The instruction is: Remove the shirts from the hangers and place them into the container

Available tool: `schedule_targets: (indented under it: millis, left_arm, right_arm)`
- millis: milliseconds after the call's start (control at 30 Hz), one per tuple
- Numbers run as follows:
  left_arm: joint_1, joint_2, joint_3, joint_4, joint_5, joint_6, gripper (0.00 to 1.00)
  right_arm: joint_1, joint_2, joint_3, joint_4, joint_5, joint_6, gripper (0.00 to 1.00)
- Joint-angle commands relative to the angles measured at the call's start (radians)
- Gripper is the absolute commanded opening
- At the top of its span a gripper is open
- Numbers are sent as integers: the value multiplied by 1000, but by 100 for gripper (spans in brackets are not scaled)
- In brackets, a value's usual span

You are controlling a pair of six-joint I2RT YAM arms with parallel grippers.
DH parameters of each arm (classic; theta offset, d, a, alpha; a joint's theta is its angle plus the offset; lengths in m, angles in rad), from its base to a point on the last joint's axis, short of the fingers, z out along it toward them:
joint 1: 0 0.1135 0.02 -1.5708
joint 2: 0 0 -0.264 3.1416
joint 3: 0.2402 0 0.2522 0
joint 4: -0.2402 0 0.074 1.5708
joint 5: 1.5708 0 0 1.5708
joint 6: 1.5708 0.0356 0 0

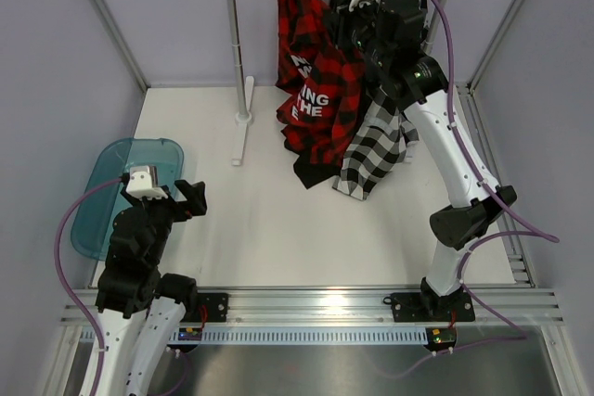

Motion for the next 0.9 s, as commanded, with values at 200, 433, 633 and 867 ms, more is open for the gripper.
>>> schedule_targets:
  millis: [200, 433, 633, 867]
  left_arm:
    - [-4, -7, -8, 45, 11, -10, 99]
    - [-5, -6, -8, 46, 13, -10, 99]
    - [-4, -1, -9, 53, 25, -12, 99]
    - [-4, 4, -8, 48, 22, -12, 99]
  right_arm:
    - [13, -56, 19, 233, 0, 36, 0]
    - [13, -127, -79, 253, -43, 38, 0]
    - [13, -208, -231, 321, -45, 65, 0]
    - [12, -140, -101, 282, -43, 51, 0]
